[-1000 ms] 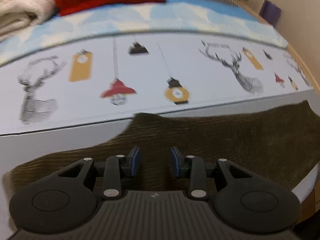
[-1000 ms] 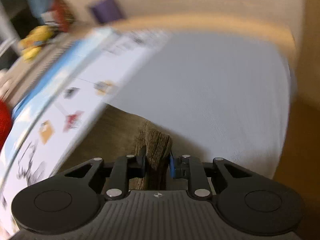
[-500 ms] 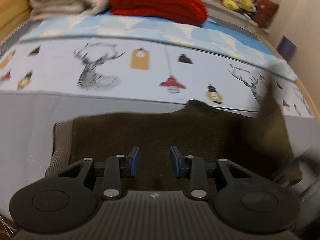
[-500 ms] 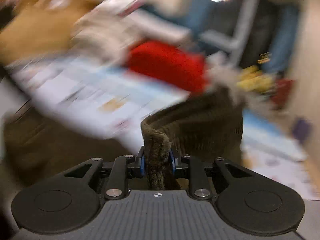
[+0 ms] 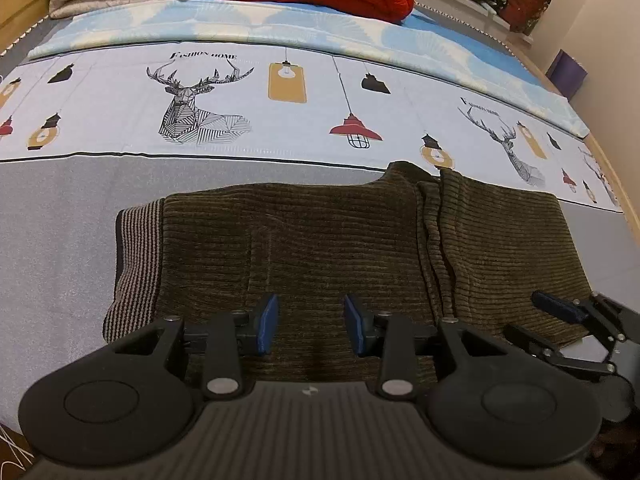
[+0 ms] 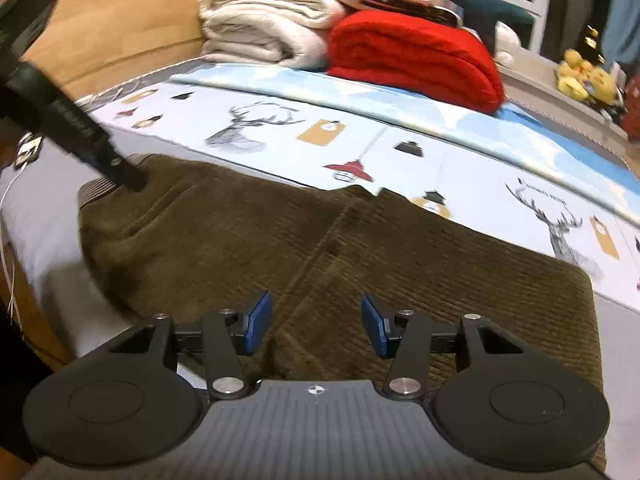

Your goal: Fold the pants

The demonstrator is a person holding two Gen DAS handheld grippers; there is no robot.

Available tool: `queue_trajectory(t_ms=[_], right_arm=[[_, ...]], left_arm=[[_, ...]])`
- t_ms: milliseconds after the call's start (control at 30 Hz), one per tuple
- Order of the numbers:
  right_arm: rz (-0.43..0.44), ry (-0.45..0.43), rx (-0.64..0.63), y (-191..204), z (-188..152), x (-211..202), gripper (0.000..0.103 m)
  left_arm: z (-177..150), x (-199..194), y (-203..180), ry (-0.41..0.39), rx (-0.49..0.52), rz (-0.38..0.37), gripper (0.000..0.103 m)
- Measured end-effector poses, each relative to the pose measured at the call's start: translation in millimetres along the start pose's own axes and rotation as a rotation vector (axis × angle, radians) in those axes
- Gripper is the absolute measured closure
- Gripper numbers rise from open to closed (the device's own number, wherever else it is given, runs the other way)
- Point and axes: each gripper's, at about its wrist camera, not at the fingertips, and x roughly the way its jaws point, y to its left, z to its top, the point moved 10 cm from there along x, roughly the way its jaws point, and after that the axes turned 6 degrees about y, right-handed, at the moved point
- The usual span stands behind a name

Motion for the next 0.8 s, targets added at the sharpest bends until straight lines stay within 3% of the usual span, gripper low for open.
queue_trajectory(t_ms=[100,167,267,367,467,533,667,800], right_arm=[[0.005,0.064,0.035,-4.3,-16.3,19.0,0.051],[0.083,0.156,-0.022,12.4,-35.4,34.1,0.054],[0.045,0.103,-0.118,23.4,-35.1,29.4,0.054],[0.047,0.062,-0.06,16.1,-26.3,26.2,0.053],[0.095,0.146,-0.096,21.5,-39.9,33.9,0.054],[0.114,0.126,-0.111,21.7,-36.2,21.3,0.054],[0.103,0.001,0.067,-31.3,2.8,-12.5,0.052],[-0.045,-0.038,0.244,-132.5,7.2,-32.6,0.035]], left_arm=[[1.2,1.5,-3.9,0.001,0.01,0.001,0.06],[0.9,2.6,-6.0,0.004,0.015,0.005,0.06],[1.6,4.5,-8.7,0.008,0.014,0.01,0.06],[2.3,6.9,-12.5,0.015,0.024,0.018,0.06],[5.1,8.2,-18.1,0.016,0.025,0.014,0.06],[6.4,9.8,-24.0,0.019,0.022,0.005,0.06],[10.7,17.1,-42.7,0.032,0.029,-0.026,0.06],[13.4,30.3,-70.2,0.07,0.028,-0.092,0.06]])
